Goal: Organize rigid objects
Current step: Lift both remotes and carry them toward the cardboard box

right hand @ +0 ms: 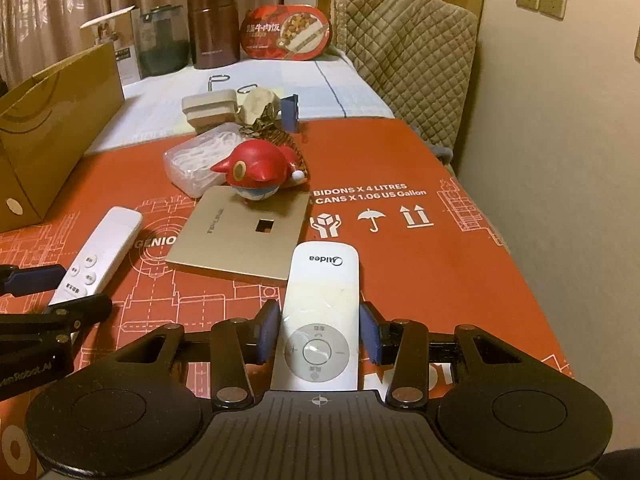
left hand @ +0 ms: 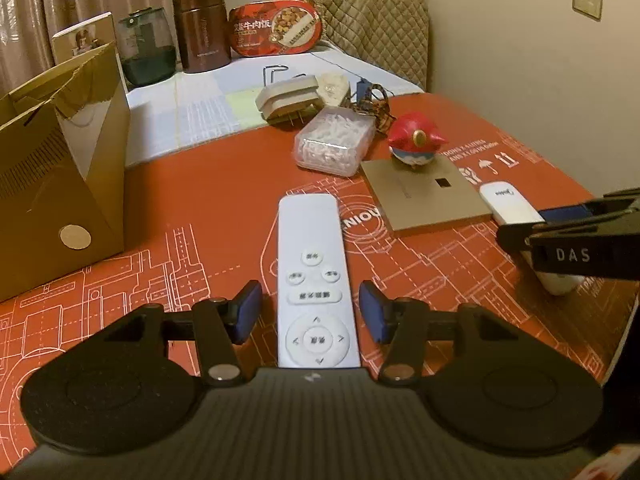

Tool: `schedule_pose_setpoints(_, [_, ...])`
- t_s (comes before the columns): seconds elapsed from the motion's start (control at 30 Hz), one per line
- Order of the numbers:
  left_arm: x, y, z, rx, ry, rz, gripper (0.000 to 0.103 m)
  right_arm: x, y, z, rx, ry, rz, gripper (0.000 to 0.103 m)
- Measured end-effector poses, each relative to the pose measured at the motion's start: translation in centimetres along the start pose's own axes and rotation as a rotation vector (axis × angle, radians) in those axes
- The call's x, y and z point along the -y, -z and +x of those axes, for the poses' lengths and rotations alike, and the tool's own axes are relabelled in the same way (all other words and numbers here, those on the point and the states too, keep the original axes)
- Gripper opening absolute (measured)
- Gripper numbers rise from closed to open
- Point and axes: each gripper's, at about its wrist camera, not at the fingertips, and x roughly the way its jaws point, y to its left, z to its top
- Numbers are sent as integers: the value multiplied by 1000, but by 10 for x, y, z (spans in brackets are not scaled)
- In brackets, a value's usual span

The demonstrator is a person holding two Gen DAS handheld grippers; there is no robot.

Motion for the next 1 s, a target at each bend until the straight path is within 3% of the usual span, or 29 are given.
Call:
schedule_pose_setpoints(0.1, [-2, -1, 3, 6, 3, -16, 46, 0, 1, 1, 12, 4, 2, 40])
schedule_pose_setpoints(0.17, [-2, -2, 3, 8, 16, -19, 34, 0, 1, 0, 15, 4, 3, 40])
schedule_pose_setpoints(0.37, [-2, -1, -3, -7, 30, -30, 33, 2, 1, -6, 8, 3, 32, 37])
schedule_pose_setpoints(0.67, [-6, -7, -26, 23, 42, -64, 33, -1, -7, -36, 92, -24, 63, 37])
schedule_pose_setpoints(0.8, [-16, -21, -47, 63, 32, -85, 33, -13, -19, -49, 116, -78, 52, 37])
schedule_pose_setpoints(1.0, [-61, -55, -90, 151, -48, -119, 33, -51, -63, -71, 177, -252, 21, 37])
